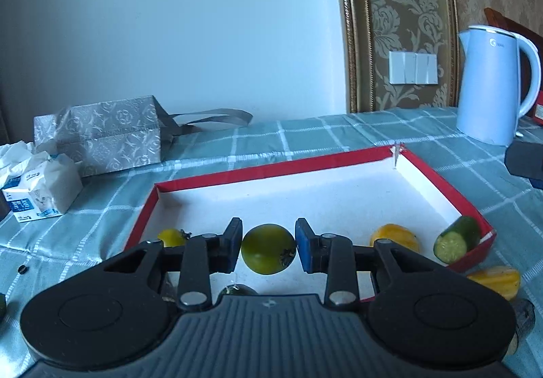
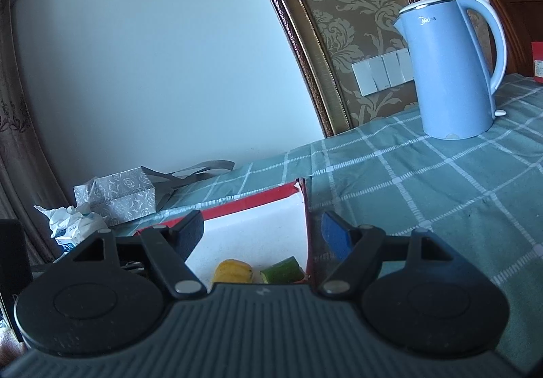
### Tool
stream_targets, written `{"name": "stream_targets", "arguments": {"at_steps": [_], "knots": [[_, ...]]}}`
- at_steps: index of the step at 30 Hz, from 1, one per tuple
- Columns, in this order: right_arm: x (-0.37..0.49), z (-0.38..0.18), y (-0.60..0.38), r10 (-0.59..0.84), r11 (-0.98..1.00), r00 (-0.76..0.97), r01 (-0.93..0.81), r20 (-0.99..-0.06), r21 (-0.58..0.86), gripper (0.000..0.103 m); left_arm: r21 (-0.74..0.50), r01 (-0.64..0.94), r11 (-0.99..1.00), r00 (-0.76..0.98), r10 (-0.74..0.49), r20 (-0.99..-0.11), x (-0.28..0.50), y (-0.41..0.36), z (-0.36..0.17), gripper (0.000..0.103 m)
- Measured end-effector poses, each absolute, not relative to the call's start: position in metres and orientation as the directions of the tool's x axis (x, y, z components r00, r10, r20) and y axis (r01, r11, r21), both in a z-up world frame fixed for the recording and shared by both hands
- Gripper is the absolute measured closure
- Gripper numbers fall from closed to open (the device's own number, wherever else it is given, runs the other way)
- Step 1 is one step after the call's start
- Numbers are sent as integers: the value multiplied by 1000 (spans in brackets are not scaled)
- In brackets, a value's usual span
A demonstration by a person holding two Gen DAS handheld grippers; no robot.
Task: Organize fruits
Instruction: 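Carry the green tomato into the tray and open the left gripper, then grasp the dark round chunk with the right gripper while the left gripper grasps a brown round fruit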
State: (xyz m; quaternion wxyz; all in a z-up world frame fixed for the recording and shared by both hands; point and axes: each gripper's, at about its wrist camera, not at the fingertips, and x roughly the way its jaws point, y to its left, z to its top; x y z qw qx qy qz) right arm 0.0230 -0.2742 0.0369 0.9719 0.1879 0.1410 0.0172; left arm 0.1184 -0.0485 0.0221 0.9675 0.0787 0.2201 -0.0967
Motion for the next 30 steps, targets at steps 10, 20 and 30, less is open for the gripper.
{"name": "stream_targets", "arguments": {"at_steps": [10,20,30], "knots": [[3,39,-278,82,936,957,22,-278,351,23,19,142,990,925,-126,-358,71,8,53,16],[-51,10,-231,-31,998,907,52,-420,40,28,-91,36,995,926,-67,-370,7,96,22,14],[-16,-8,-227,13,995,840,41,-543,88,60,-136,41,990,913,-92,-397,-1,113,8,14]]}}
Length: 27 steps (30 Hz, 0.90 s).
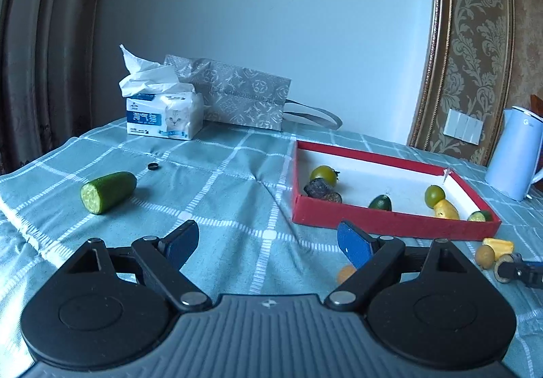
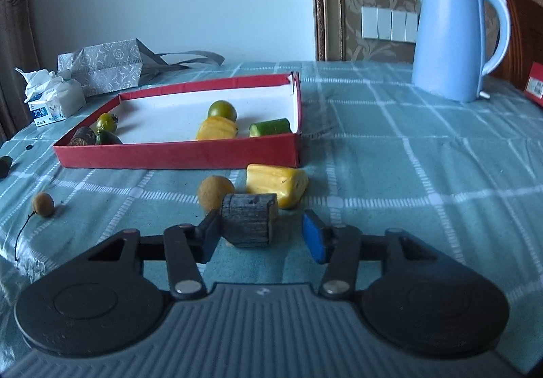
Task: Organize fruits
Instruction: 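Grasp the dark round chunk with the right gripper while the left gripper grasps a brown round fruit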
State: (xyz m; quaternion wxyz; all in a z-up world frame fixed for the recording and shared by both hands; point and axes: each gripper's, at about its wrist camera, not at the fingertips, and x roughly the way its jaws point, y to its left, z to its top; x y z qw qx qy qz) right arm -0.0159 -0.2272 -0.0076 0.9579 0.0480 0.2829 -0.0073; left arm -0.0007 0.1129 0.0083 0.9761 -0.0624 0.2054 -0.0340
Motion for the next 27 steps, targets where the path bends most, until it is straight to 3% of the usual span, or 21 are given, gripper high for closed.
{"name": "stream_targets", "arguments": {"at_steps": [1,3,18,27], "knots": [[-15,-8,-227,13,996,841,40,-541,86,62,-129,46,991,911,-94,-402,-1,112,8,14],[-14,-8,-223,13,997,842,32,-540,75,74,-124,56,991,906,-103,-411,-2,110,7,14],[-29,-1,-238,20,985,876,66,-482,161,75,30,249,968,866,-209,-454,-3,50,-2,14],[-33,0,-244,35,978,888,63,-459,197,75,5,196,981,809,-159,-565,34,35,-13,16]]}}
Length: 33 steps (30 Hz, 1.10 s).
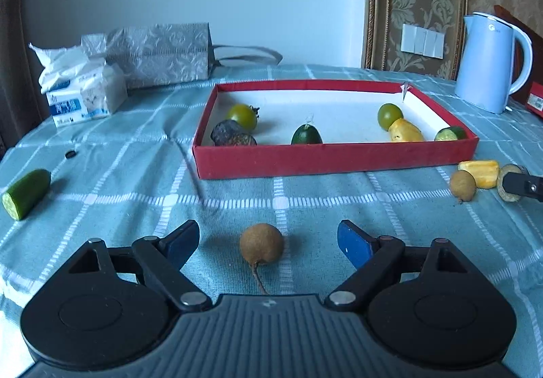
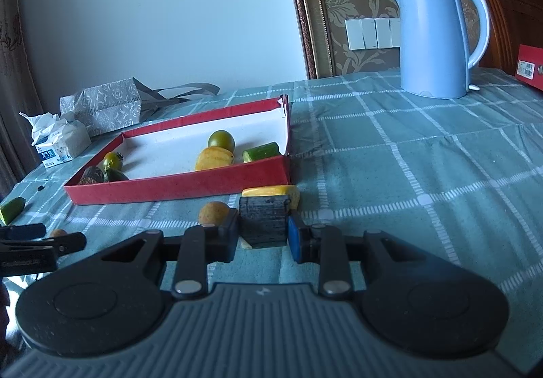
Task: Organize fruits
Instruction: 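Grasp the dark round chunk with the right gripper while the left gripper grasps a brown round fruit, then lower the dark chunk into the tray and open the right gripper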
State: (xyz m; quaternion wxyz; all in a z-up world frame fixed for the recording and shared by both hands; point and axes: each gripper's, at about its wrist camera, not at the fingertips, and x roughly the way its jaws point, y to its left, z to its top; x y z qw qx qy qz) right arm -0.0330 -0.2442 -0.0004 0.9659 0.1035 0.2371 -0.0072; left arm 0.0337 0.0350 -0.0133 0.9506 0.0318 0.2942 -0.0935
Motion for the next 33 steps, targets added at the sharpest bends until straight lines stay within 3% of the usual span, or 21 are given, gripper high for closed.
{"name": "stream_targets", "arguments": {"at_steps": [6,8,12,14,33], "knots": [[-34,0,-246,51,975,893,53,-447,217,75,40,167,985,801,-111,-589,39,31,-16,28],[-35,1,-247,52,973,895,54,-444,223,75,44,168,985,803,-111,-586,39,29,-16,38],[-35,1,-248,55,972,896,53,-442,229,75,28,184,983,798,-133,-589,39,26,-13,71],[-35,1,-248,56,972,897,52,-439,230,75,35,190,981,798,-134,-588,38,23,-12,78],[-33,19,-235,94,977,913,-7,-398,213,75,-11,121,993,846,-109,-521,36,35,-8,79]]}}
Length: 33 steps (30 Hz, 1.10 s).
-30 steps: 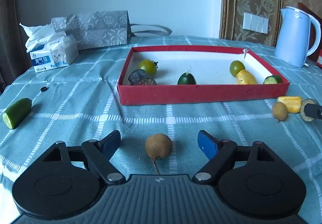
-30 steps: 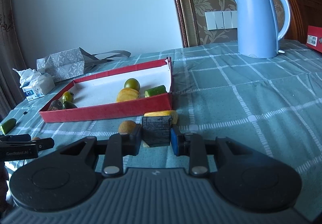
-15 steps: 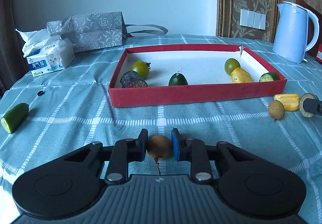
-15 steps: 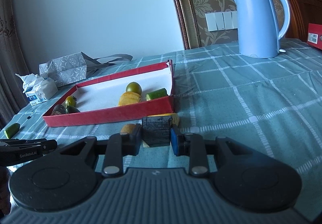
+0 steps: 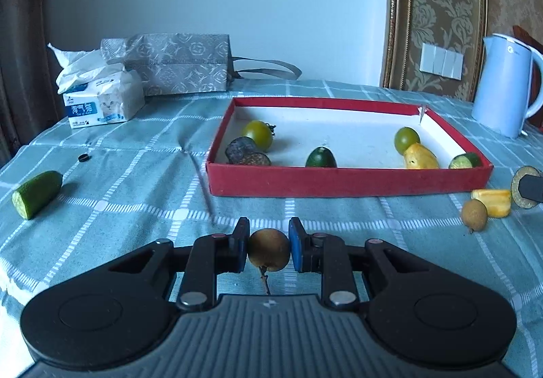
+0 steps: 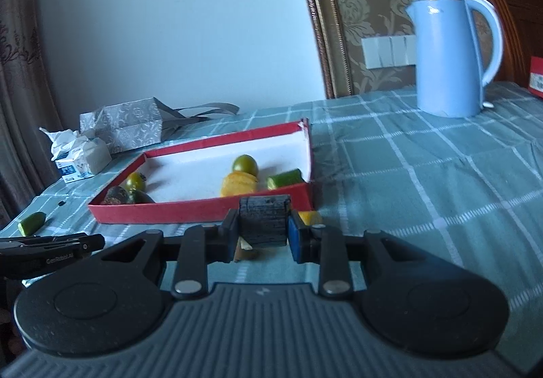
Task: Organize fruits
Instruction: 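Lower the dark chunk into the tray and open the right gripper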
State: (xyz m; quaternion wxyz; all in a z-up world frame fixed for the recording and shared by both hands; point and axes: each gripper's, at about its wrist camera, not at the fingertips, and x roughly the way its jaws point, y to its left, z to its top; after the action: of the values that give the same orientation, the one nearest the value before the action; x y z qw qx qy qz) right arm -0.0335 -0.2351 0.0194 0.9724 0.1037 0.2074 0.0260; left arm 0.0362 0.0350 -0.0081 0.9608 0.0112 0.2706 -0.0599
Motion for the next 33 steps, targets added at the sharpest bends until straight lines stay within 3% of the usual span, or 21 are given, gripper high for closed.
{"name": "stream_targets", "arguments": {"at_steps": [10,25,27,33], "knots": [[32,45,-199,148,986,892,-102,-427,129,75,-55,106,993,858,-119,-499,35,44,-8,79],[129,19,-160,113,993,844,-85,-524,76,74,-70,111,991,857,-132,-499,35,47,-8,79],[129,14,-160,108,994,844,-77,-526,81,58,-70,110,992,856,-130,-500,35,47,-8,79],[96,28,-175,111,992,889,-69,-444,109,57,-66,98,993,856,-118,-504,35,47,-9,79]]}}
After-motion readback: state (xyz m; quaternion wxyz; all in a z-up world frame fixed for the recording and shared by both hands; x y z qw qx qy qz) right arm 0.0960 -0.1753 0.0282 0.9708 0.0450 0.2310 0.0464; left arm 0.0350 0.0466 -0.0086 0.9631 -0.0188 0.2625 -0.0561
